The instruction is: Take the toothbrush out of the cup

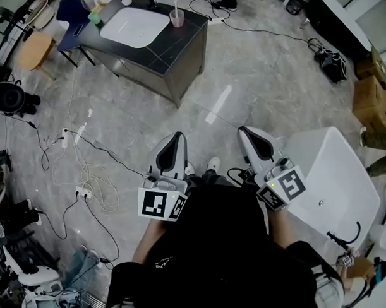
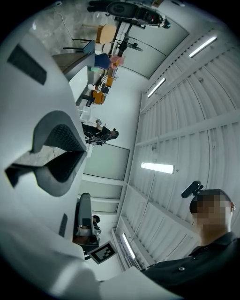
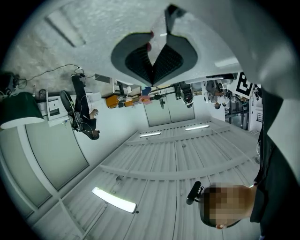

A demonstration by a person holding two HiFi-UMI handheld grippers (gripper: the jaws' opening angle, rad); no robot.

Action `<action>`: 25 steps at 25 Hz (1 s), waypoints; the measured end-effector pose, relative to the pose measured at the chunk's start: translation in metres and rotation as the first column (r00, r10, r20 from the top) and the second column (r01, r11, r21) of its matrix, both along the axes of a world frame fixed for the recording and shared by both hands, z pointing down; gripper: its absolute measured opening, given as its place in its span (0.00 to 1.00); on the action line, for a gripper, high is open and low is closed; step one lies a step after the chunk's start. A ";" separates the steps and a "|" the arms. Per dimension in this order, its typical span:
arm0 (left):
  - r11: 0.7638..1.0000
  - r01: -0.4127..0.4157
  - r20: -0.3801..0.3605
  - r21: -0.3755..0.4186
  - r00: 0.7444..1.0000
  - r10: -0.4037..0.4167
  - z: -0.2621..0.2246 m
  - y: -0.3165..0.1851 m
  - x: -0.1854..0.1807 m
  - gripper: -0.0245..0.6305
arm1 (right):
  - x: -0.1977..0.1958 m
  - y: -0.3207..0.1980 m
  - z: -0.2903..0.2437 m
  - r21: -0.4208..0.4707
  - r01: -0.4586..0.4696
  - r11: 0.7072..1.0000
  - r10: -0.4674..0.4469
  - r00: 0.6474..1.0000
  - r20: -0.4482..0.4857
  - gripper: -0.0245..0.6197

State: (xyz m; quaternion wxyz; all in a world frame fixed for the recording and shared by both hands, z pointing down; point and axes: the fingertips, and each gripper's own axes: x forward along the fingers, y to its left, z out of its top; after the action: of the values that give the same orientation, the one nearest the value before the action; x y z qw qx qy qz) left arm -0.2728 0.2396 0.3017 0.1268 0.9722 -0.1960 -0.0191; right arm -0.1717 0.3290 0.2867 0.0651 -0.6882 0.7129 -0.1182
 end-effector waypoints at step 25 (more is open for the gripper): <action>0.999 0.023 -0.024 0.040 0.999 -0.022 -0.004 0.020 0.085 0.05 | 0.084 0.029 -0.003 0.039 0.012 0.999 -0.011 1.000 -0.027 0.05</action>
State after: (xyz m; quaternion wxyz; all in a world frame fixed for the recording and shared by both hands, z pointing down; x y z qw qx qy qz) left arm -0.1880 0.2599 0.2978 0.1092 0.9720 -0.2049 -0.0357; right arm -0.0873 0.3584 0.2841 0.0684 -0.6840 0.7199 -0.0953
